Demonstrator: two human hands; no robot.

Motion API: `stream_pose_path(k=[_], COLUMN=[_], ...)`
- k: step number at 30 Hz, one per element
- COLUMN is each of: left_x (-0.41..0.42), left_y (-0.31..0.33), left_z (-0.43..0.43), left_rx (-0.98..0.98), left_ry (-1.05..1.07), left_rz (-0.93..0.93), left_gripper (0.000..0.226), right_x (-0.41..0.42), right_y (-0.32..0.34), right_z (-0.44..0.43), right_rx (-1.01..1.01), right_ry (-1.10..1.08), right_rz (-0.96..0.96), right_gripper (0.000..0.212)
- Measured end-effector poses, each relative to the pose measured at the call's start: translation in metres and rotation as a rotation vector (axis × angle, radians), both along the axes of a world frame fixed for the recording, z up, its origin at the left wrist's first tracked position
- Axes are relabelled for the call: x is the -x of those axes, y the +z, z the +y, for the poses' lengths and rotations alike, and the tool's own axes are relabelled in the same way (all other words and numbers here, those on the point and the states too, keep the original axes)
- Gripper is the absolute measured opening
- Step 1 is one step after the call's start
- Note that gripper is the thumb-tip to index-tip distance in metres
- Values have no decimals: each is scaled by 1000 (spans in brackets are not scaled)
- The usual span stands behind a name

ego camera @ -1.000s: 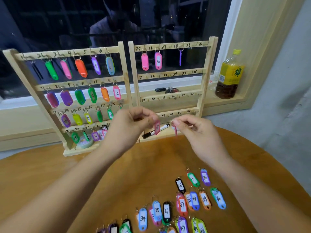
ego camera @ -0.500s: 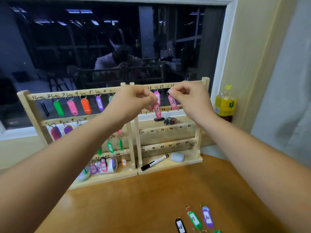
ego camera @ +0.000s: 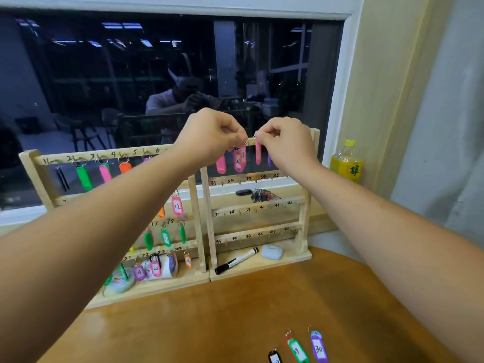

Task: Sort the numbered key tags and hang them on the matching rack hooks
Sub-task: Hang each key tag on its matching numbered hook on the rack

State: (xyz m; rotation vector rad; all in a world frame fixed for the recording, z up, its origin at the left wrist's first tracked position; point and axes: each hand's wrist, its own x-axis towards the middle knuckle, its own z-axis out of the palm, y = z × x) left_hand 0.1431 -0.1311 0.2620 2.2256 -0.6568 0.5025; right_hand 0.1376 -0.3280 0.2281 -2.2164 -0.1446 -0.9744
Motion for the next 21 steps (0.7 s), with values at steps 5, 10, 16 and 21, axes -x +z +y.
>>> stream_pose_path(k=[5, 10, 16, 21], left_x=[-9, -14, -19, -20], left_y=[1, 5, 7, 4], left_z=[-1, -11, -33, -41], left_rx=[-36, -58, -89, -104], left_ry=[12, 5, 13, 66], left_rz=[2, -38, -63, -37], left_gripper=[10, 10, 10, 12], right_x=[-1, -12, -11, 13], right_y=[3, 2, -3, -13], right_z=[-5, -5, -8, -20], right_rx=[31, 45, 78, -35], right_ry=[-11, -33, -64, -82], right_rz=[38, 50, 63, -42], right_gripper=[16, 17, 29, 20])
